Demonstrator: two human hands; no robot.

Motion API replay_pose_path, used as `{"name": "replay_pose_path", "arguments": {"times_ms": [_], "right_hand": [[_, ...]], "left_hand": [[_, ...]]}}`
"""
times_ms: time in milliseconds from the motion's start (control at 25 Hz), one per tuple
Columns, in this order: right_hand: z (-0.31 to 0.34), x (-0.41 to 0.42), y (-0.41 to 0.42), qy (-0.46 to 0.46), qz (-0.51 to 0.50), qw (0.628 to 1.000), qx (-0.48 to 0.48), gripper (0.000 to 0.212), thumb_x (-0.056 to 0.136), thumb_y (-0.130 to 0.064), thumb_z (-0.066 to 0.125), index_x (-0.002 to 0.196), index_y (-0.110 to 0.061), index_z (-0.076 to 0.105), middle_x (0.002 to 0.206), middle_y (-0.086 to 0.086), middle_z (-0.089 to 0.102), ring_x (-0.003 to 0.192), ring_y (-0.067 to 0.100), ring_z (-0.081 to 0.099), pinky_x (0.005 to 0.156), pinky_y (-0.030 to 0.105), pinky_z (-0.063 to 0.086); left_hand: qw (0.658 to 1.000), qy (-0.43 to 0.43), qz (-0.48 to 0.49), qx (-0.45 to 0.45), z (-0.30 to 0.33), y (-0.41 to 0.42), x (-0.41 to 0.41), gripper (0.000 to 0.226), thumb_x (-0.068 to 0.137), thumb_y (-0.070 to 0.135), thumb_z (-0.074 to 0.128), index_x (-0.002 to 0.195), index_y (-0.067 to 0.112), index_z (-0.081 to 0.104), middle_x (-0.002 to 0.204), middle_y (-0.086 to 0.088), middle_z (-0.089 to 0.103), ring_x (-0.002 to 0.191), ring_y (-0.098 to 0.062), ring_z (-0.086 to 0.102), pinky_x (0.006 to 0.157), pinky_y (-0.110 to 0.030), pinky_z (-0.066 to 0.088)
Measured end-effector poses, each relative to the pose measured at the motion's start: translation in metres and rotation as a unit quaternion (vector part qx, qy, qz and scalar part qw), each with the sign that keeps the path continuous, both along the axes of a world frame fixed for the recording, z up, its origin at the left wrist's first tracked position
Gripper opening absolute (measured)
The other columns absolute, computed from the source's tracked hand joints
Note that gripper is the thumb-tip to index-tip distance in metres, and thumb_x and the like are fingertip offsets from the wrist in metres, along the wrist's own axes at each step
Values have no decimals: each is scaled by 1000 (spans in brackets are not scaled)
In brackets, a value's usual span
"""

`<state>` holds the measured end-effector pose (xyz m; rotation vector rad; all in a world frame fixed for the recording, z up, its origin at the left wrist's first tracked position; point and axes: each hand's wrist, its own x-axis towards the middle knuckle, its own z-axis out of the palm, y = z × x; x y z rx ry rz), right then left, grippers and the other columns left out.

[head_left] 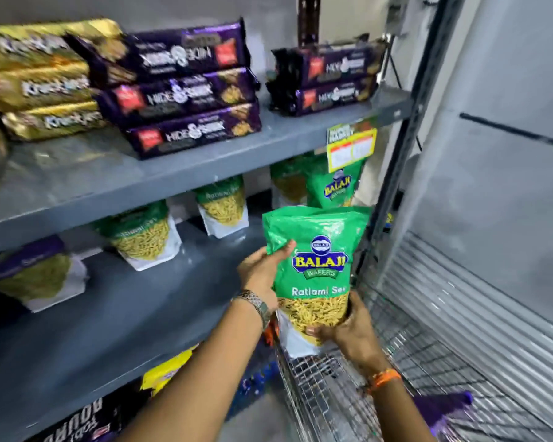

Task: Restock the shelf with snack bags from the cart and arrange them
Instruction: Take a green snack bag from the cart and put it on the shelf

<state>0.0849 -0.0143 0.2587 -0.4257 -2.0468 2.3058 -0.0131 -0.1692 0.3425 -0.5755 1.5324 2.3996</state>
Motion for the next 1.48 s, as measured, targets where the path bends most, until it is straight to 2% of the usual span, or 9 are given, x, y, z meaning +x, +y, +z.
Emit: {"name": "replay_pose_path", "arguments": {"times_ms": [240, 400, 480, 640, 840, 1000, 1240, 1360, 1480], "right_hand": [[18, -126, -31, 71, 61, 990, 101, 102, 28, -21, 101, 119, -10, 56, 111, 8, 74, 108, 31, 70, 94, 52, 56], [19, -168, -50, 71, 62, 989, 111, 92, 40, 2, 97, 121, 2, 52, 110, 10, 71, 99, 21, 69, 91, 34, 59], [10, -178, -55, 73, 51, 987, 135, 89, 40, 1, 97, 118, -1, 54, 104, 7, 71, 96, 20, 69, 81, 20, 58], [-16, -190, -60, 86, 17, 988, 129, 91, 31, -21, 100, 110, -21, 55, 105, 2, 75, 103, 21, 71, 89, 45, 59], [-10, -180, -65, 91, 10, 983, 160, 105, 38, -20, 100, 128, -20, 47, 121, 1, 69, 113, 18, 65, 102, 41, 54], [10, -148, -40, 81, 17, 983, 163, 126, 47, -24, 99, 149, -25, 25, 148, 1, 47, 137, 13, 43, 113, 35, 38], [26, -19, 61, 61, -115, 986, 102, 64, 83, 11, 68, 137, -15, 45, 130, -3, 61, 122, 6, 60, 106, 41, 48], [11, 68, 114, 21, -244, 963, 111, 46, 92, 11, 56, 133, -6, 49, 131, 14, 62, 122, 18, 61, 103, 31, 50], [-31, 142, 140, -48, -328, 932, 145, 40, 90, 18, 52, 115, -12, 59, 113, 8, 68, 102, 2, 65, 90, 13, 50]], "left_hand": [[992, 83, 92, 24, 36, -52, -63, 122, 16, 34, 102, 126, 2, 61, 116, -20, 73, 106, -34, 72, 91, -61, 55], [988, 101, 116, 11, 33, -64, -90, 49, 59, 8, 92, 97, 11, 61, 115, -18, 72, 94, -26, 70, 92, -49, 57], [989, 117, 94, 6, 20, -68, -102, 44, 67, 2, 86, 102, 13, 61, 115, -19, 73, 88, -24, 70, 87, -43, 58], [988, 147, 47, -18, 5, -76, -116, 22, 78, 1, 77, 88, 18, 67, 98, -4, 75, 73, -9, 72, 76, -31, 61], [986, 162, 12, -41, 5, -81, -113, 21, 84, -2, 70, 93, 17, 69, 83, 8, 79, 74, -3, 73, 66, -21, 59], [990, 129, -2, -57, 11, -89, -87, 35, 83, 3, 71, 113, 21, 66, 104, 9, 76, 102, -8, 68, 91, -26, 45], [989, 8, 127, -79, -32, -72, -11, 52, 77, -1, 75, 126, 9, 61, 126, -10, 68, 108, -15, 66, 85, -19, 44], [996, -31, 22, -79, -73, -30, 48, 47, 76, -10, 72, 118, 8, 64, 109, -11, 70, 80, -8, 73, 65, -13, 53], [981, -93, -120, -120, -123, 22, 98, 39, 70, -9, 78, 99, 14, 67, 103, -10, 72, 87, -19, 69, 87, -26, 55]]}}
